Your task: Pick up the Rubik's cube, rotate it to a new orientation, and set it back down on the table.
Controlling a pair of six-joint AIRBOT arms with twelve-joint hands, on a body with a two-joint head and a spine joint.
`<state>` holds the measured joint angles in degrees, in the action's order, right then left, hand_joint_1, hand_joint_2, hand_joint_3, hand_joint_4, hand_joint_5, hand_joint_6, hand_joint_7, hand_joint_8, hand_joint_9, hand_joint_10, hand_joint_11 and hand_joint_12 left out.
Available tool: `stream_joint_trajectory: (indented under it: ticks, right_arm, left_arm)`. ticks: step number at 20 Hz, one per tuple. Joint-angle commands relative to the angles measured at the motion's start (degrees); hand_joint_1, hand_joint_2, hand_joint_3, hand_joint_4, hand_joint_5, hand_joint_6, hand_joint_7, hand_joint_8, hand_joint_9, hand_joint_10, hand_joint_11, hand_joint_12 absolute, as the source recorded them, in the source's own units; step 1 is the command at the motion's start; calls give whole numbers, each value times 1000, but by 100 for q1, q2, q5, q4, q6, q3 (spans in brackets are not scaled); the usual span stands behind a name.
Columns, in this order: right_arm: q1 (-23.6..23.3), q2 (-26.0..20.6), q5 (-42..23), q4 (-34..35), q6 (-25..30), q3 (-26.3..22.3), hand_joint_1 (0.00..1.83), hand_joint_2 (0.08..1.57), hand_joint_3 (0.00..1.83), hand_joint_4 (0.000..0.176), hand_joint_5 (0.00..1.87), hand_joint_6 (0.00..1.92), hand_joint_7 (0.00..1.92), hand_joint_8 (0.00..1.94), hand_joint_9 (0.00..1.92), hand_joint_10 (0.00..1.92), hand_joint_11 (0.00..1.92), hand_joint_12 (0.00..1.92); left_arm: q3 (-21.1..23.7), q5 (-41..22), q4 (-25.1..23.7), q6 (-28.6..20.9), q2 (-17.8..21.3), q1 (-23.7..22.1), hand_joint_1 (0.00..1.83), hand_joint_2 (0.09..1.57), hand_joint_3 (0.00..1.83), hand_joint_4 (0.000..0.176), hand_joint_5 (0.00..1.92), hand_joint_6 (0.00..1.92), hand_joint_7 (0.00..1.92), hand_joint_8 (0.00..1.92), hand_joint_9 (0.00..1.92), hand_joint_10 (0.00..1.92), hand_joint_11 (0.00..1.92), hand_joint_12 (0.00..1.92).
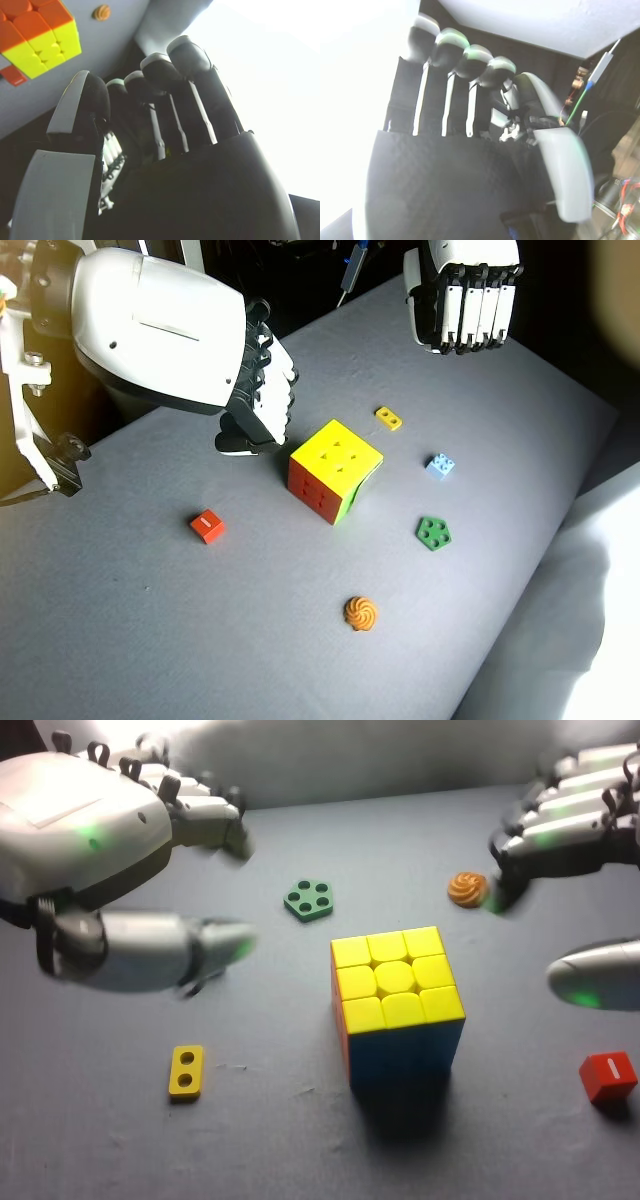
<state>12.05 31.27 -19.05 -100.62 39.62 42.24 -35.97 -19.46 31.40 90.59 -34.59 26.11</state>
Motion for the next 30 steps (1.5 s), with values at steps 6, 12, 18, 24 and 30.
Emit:
stream_joint_trajectory:
  ticks: [6, 12, 18, 24, 30]
  right_arm:
    - [-44, -4, 77, 191, 14, -18, 0, 1201, 15, 0, 335, 9, 327, 7, 286, 11, 0, 784]
    - [-43, 2, 573, 293, 57, -18, 0, 1228, 8, 0, 322, 0, 312, 0, 266, 0, 0, 726]
    - [24, 264, 1182, 730, 88, -18, 0, 1250, 6, 0, 351, 4, 353, 6, 311, 9, 0, 782]
    - [36, 441, 1514, 730, 438, -17, 0, 1269, 4, 0, 301, 0, 299, 0, 250, 1, 0, 633]
    - [112, 557, 1514, 730, 893, -17, 0, 1282, 2, 0, 303, 1, 307, 1, 258, 1, 0, 622]
  left_arm:
    - [60, -681, 175, 82, 24, -60, 95, 1277, 4, 0, 390, 6, 336, 5, 266, 8, 0, 583]
    - [234, -1000, 971, 380, 23, -62, 991, 699, 0, 0, 171, 0, 33, 0, 54, 1, 0, 432]
    - [451, -1534, 2421, 1127, -205, -105, 984, 730, 3, 0, 27, 1, 0, 0, 0, 0, 0, 89]
    - [504, -2237, 3383, 1545, -1038, 107, 1098, 779, 16, 0, 2, 1, 0, 0, 0, 0, 0, 0]
    - [373, -2349, 4196, 2511, -1736, 131, 978, 737, 0, 0, 29, 11, 0, 0, 0, 0, 0, 0]
